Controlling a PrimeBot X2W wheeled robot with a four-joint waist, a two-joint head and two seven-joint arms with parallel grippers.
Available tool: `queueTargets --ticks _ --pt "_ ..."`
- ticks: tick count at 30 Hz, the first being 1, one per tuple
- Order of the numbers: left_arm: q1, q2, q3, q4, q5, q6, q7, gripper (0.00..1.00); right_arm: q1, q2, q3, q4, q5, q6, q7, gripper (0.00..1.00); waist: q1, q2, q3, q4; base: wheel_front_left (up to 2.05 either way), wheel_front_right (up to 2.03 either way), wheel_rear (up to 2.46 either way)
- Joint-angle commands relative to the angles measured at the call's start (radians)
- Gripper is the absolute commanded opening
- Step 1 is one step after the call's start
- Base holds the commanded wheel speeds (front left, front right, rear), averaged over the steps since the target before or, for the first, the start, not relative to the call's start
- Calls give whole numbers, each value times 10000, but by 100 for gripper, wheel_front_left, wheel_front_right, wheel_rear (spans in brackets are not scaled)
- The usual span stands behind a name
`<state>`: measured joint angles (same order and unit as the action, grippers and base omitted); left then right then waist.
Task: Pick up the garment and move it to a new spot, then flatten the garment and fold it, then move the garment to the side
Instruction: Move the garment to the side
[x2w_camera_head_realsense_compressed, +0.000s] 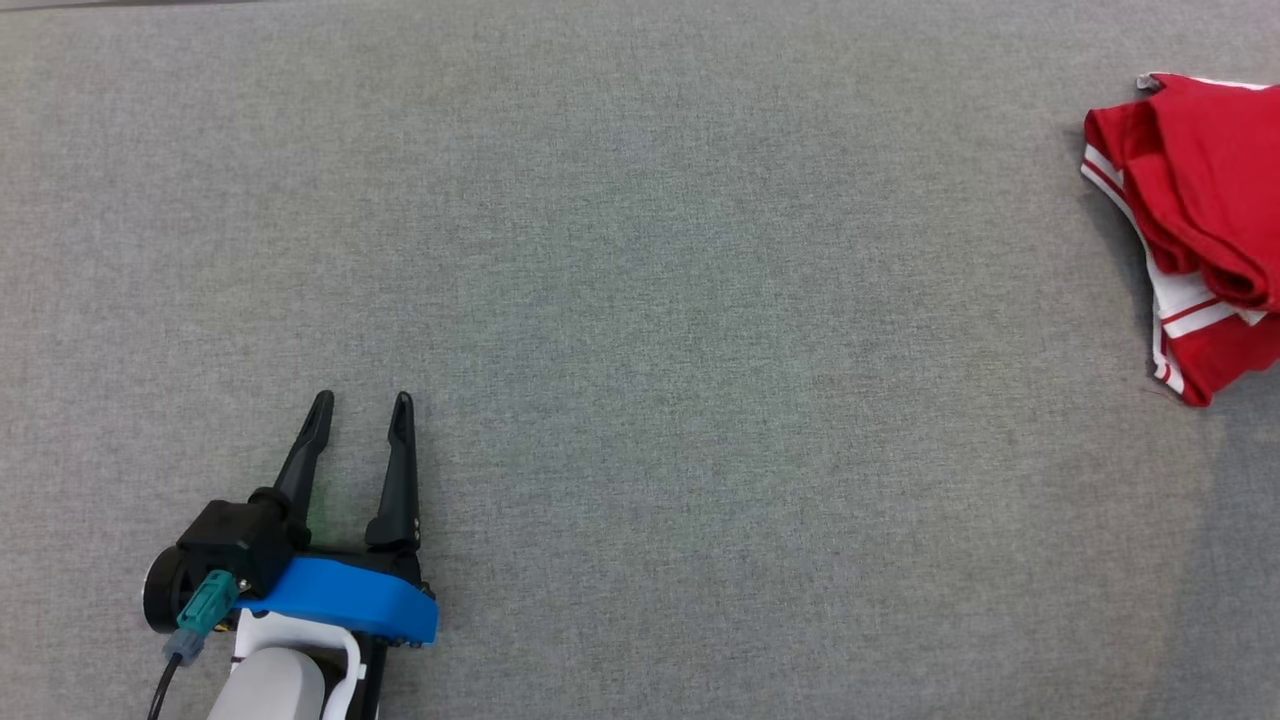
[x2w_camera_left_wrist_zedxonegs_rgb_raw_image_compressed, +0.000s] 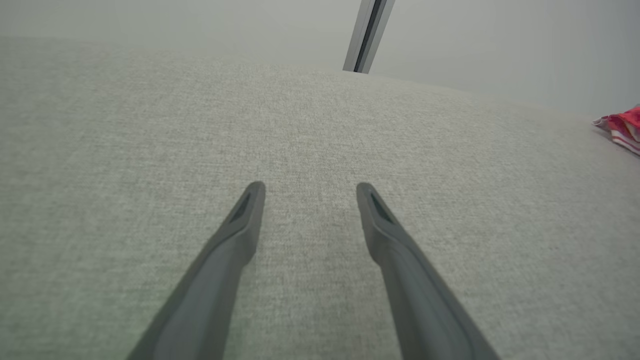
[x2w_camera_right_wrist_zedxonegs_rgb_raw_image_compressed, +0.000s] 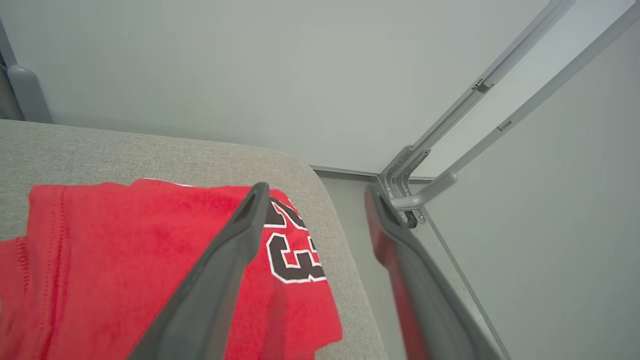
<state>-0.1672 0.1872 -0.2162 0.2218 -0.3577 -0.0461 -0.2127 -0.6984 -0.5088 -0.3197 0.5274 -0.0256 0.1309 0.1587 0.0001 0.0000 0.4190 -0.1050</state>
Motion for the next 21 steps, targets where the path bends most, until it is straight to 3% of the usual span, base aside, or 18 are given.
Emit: queueTargets --ticks 1,12,21 --pt "-134 48 -35 -17 32 19 -10 100 -68 51 -46 63 -42 -3 -113 100 -1 0 -9 -15 0 0 0" --pt "-234 156 8 -57 -125 17 -85 100 -431 1009 980 471 -133 -3 -1105 100 -1 0 -536 -274 0 0 0" --pt "-166 -182 248 553 -459 12 -370 100 393 2514 1802 307 -57 -3 -2211 100 -1 0 -1901 3 0 0 0"
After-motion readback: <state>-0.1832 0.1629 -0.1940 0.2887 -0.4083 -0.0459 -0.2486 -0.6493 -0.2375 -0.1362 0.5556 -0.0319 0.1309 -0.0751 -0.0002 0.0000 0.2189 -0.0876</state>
